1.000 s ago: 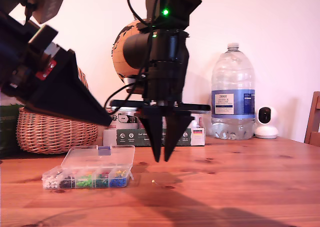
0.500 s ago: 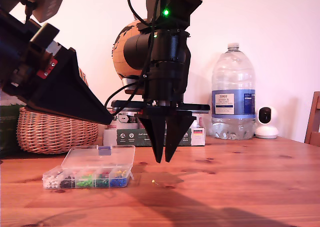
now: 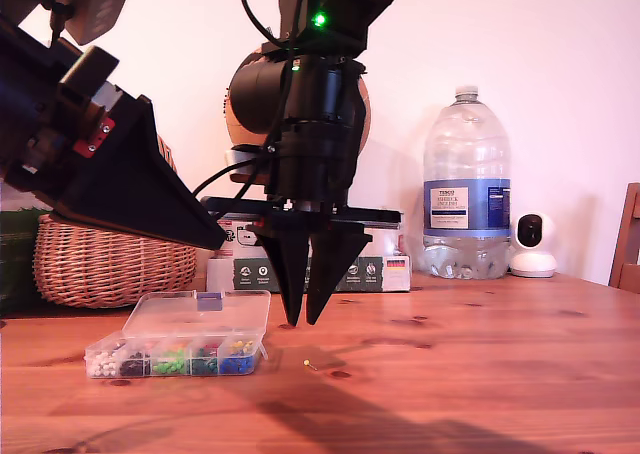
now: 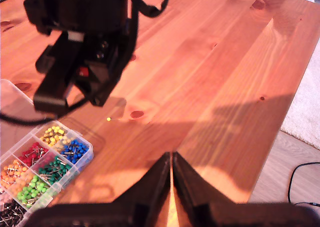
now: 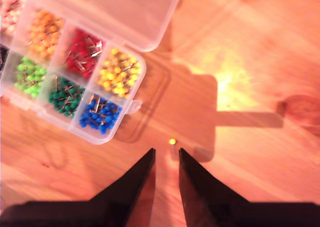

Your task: Sort the loose pins on the table into their correct compartments

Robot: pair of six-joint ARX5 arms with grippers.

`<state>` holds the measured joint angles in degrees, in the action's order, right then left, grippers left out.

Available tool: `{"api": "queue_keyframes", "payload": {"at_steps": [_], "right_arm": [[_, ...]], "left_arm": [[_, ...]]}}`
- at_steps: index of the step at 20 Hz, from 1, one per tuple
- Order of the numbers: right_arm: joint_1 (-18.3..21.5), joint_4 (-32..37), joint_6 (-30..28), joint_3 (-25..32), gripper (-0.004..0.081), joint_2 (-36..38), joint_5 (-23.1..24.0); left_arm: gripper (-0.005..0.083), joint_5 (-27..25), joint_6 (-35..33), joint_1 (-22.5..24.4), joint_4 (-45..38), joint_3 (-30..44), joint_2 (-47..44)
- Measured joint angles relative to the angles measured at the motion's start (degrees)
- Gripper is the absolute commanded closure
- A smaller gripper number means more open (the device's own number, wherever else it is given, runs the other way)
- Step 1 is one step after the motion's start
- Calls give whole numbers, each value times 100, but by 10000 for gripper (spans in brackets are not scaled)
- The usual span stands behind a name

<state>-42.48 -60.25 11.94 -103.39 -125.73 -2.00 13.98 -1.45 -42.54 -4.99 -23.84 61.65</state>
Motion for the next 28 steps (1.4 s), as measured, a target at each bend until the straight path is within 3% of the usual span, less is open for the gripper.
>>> {"api": "queue_keyframes", "payload": {"at_steps": [28], "right_arm": [[76,105,0,0,646,-332,-37]], "left_arm": [[797,0,0,0,2,0,0]]}}
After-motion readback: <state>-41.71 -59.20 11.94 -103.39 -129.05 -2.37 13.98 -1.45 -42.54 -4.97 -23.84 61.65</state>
